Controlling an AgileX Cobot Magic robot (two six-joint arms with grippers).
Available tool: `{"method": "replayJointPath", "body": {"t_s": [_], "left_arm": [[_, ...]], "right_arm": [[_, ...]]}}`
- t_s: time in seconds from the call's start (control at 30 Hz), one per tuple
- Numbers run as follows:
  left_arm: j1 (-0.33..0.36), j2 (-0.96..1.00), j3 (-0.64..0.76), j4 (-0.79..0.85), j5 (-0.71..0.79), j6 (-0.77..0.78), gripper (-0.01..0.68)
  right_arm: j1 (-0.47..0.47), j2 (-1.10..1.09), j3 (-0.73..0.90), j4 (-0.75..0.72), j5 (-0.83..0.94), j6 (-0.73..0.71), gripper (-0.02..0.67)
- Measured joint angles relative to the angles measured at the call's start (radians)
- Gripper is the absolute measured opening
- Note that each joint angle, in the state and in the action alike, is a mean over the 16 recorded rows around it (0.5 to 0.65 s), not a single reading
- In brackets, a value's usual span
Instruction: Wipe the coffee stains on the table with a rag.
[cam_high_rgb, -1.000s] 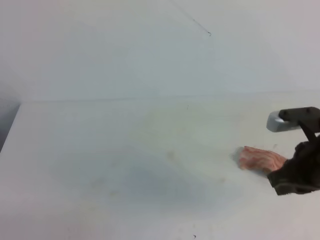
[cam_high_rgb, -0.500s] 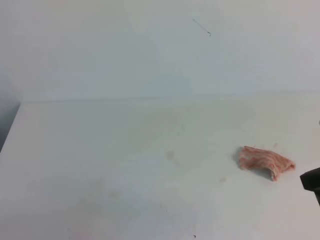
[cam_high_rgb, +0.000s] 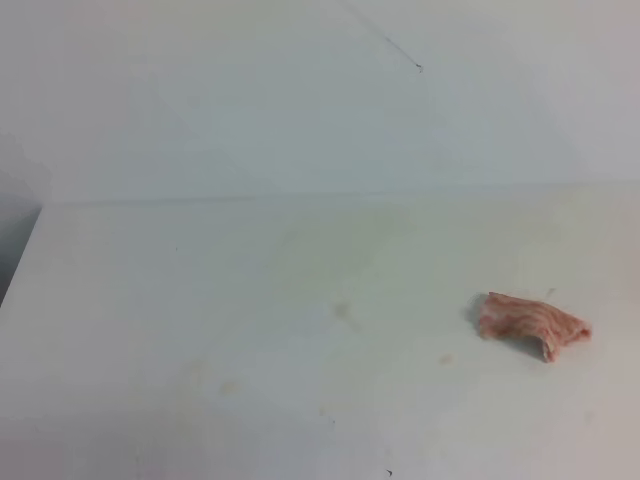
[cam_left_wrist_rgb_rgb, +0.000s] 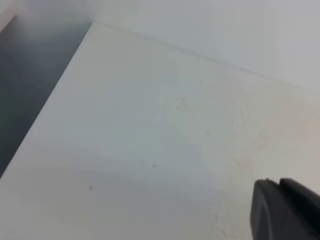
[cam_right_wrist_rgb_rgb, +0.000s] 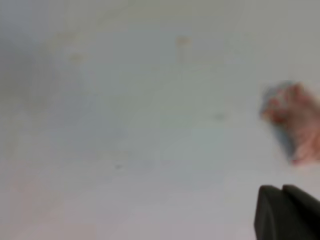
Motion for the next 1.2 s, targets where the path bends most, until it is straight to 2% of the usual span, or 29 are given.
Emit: {"method": "replayJointPath", "body": {"t_s": [0.2, 0.4, 0.53, 0.63, 0.73, 0.87, 1.2], "left_arm": [[0.0, 0.0, 0.0, -0.001, 0.0, 0.0, -0.001], [0.0, 0.0, -0.003, -0.001, 0.001, 0.0, -0.001], [0.0, 0.0, -0.003, -0.001, 0.001, 0.0, -0.001], [0.0, 0.0, -0.003, -0.001, 0.001, 0.0, -0.001], [0.0, 0.0, -0.003, -0.002, 0.001, 0.0, -0.001], [0.0, 0.0, -0.003, -0.002, 0.001, 0.0, -0.001], [0.0, 0.0, -0.003, -0.002, 0.001, 0.0, -0.001]], "right_arm": [[-0.011, -0.203, 0.093, -0.17, -0.183, -0.021, -0.003], [-0.051, -0.448, 0.31, -0.336, -0.485, 0.002, -0.003], [-0.083, -0.604, 0.491, -0.359, -0.667, 0.031, -0.003], [-0.109, -0.708, 0.608, -0.333, -0.742, 0.046, -0.003], [-0.141, -0.789, 0.692, -0.284, -0.748, 0.049, -0.003], [-0.193, -0.856, 0.755, -0.216, -0.672, 0.061, -0.003], [-0.34, -0.895, 0.775, -0.174, -0.433, 0.161, -0.003]]}}
